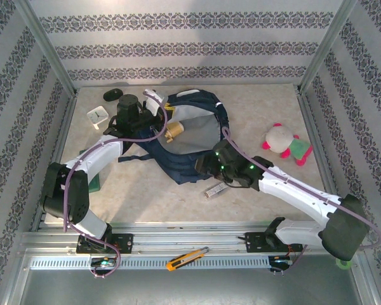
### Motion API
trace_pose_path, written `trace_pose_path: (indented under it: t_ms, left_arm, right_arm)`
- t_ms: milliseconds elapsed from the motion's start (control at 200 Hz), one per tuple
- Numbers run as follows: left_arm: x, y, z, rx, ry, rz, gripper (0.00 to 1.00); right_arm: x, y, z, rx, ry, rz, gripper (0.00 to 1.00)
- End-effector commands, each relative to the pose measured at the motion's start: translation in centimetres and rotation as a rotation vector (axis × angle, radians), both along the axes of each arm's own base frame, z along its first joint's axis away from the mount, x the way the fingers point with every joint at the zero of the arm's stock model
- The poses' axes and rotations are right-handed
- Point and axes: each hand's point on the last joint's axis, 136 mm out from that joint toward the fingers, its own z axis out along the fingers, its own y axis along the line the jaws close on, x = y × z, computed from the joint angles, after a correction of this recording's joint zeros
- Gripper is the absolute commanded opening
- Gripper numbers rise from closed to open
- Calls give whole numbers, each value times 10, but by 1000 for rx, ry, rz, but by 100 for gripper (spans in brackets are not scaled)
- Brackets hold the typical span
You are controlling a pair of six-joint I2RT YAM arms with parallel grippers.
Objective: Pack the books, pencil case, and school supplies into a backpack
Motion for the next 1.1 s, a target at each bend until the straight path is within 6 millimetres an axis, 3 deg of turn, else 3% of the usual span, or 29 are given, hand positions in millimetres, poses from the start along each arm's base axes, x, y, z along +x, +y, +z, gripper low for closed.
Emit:
trace_pose_path:
  t_ms: [0, 115, 240, 380, 650, 700, 750, 819, 924, 989, 1094]
  left_arm:
    - [-26, -11, 13, 23, -50, -108, 0]
    - [-33, -14, 8, 62, -62, -164, 0]
    - [-38, -19, 7, 81, -62, -216, 0]
    - [-43, -26, 9, 58, -54, -273, 0]
    - [-48, -30, 13, 31, -61, -321, 1]
    - [-49, -31, 11, 35, -59, -328, 2]
    - [-49, -30, 11, 39, -55, -324, 2]
    - [-51, -29, 9, 44, -43, -324, 2]
    - [-50, -22, 6, 60, -16, -265, 5]
    - [-39, -8, 5, 64, 35, -131, 19]
    - [-23, 39, -6, 83, 185, 219, 47]
  right_arm:
    - [46, 23, 81, 90, -321, 77, 79]
    - [65, 37, 132, -31, -615, 268, 78]
    - [71, 50, 152, -268, -894, 598, 79]
    - [68, 61, 133, -533, -1153, 1047, 83]
    - [131, 60, 99, -697, -1155, 1196, 80]
    - [143, 64, 90, -707, -1143, 1213, 74]
    - [150, 68, 86, -712, -1138, 1226, 60]
    - [157, 72, 89, -706, -1160, 1220, 47]
    - [160, 74, 98, -658, -1181, 1211, 18]
    - [160, 75, 104, -638, -1184, 1206, 0]
    - [160, 74, 109, -632, -1183, 1176, 0]
